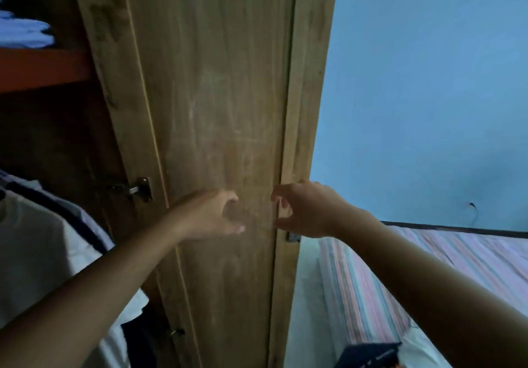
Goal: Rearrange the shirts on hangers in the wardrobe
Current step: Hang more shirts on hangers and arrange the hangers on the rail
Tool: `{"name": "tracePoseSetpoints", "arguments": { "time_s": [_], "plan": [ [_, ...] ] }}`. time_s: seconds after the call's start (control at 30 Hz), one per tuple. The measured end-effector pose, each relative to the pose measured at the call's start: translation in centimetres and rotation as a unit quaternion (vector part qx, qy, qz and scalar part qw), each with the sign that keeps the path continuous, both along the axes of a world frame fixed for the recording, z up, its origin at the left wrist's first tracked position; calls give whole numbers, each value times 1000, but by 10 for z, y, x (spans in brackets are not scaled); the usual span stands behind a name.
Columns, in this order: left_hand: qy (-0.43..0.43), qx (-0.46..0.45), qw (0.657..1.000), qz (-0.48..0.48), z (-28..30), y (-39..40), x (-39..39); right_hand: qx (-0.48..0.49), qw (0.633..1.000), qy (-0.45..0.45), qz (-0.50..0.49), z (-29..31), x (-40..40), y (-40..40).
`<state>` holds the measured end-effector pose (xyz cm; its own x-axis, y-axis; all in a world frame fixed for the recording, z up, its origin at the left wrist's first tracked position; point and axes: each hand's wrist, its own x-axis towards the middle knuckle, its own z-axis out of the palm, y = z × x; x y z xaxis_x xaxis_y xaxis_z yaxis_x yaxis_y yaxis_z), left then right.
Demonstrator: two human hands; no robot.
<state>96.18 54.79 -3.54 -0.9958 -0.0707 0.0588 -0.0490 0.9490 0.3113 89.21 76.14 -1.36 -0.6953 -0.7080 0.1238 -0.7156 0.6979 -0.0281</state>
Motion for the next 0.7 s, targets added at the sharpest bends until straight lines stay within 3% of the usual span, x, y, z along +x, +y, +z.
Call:
{"name": "tracePoseSetpoints", "arguments": {
  "time_s": [0.7],
  "plan": [
    [-5,-43,960,-278,-55,366,-165,-45,965,-28,-257,-69,-63,361]
  ]
}}
